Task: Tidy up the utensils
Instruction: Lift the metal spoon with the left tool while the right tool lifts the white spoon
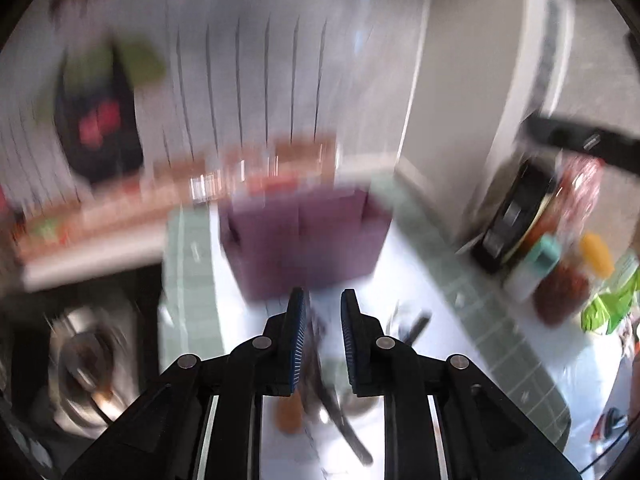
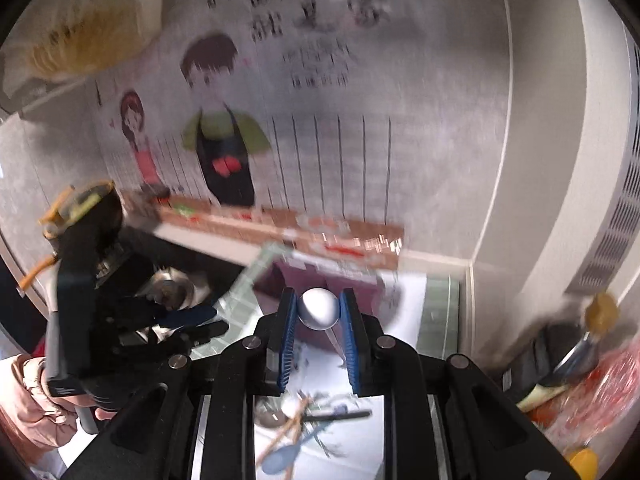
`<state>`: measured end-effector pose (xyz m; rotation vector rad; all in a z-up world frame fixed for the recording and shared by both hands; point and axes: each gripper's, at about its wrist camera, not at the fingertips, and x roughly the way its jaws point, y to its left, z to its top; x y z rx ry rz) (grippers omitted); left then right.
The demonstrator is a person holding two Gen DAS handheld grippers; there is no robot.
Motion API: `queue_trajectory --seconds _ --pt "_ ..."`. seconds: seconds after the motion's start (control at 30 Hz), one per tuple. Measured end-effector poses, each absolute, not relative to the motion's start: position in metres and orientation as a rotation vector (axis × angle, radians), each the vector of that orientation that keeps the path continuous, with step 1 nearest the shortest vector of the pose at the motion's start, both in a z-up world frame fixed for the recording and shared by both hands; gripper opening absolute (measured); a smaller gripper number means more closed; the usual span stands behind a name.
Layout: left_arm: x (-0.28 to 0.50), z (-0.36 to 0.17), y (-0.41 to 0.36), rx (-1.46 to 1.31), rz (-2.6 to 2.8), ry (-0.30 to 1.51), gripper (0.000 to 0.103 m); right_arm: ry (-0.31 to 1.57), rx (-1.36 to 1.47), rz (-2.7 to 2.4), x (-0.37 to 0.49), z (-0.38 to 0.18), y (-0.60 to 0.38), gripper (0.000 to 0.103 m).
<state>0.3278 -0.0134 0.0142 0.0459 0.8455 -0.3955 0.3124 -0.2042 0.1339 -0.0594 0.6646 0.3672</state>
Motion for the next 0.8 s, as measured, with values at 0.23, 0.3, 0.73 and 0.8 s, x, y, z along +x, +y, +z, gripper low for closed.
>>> queue_trajectory --seconds 0.23,0.3,0.73,0.8 --pt "0.328 -0.084 -0.008 -0.127 -0.238 1.030 0.056 0.788 -0.038 0.343 0.318 0.074 -0.212 0.019" --pt "0.331 -0.096 -0.014 -0.134 -0.200 1.045 0.056 0.803 -0.036 0.336 0.320 0.066 -0.213 0.020" --pt "0.339 -0.099 -0.034 -0.029 -0.175 0.971 0.032 0.848 -0.019 0.360 0.321 0.046 -0.206 0.020" --pt "0.325 -0.083 -0.026 -0.051 -0.213 0.917 0.032 0.851 -0.015 0.374 0.317 0.048 -0.207 0.020"
